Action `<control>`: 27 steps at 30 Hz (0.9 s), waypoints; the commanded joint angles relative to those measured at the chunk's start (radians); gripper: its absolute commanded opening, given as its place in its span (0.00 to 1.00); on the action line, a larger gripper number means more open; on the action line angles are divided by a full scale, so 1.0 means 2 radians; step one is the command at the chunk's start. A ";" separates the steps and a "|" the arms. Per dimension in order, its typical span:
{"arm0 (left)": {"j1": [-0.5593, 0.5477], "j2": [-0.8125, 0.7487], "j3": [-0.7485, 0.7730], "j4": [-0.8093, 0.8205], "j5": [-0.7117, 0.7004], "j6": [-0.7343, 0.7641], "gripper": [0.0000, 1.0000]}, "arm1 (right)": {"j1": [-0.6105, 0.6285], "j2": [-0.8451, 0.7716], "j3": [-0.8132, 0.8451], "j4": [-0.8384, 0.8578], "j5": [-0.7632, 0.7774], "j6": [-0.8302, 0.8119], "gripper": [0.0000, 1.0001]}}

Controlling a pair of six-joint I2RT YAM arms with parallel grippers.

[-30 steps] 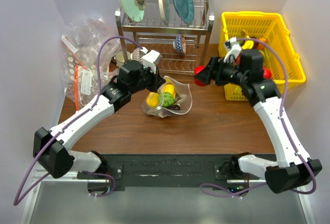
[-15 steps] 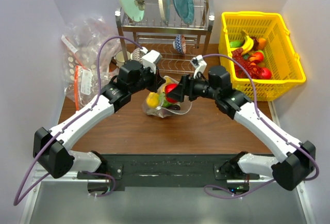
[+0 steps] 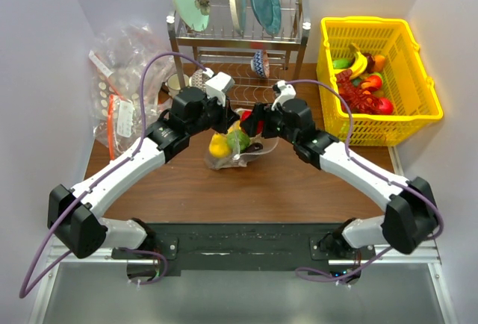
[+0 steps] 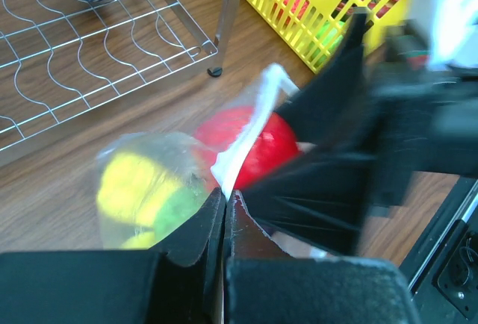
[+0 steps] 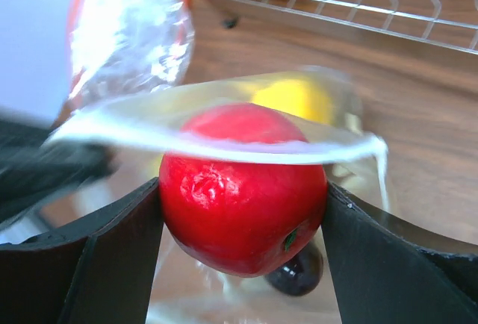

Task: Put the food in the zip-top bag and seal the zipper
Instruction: Place the fake fruit in the zipper food storage bag, then adjust the zipper food storage bag at the center of the board.

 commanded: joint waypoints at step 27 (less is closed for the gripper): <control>0.003 -0.013 0.019 0.019 0.000 0.001 0.00 | 0.003 -0.161 -0.081 -0.176 0.069 0.040 0.58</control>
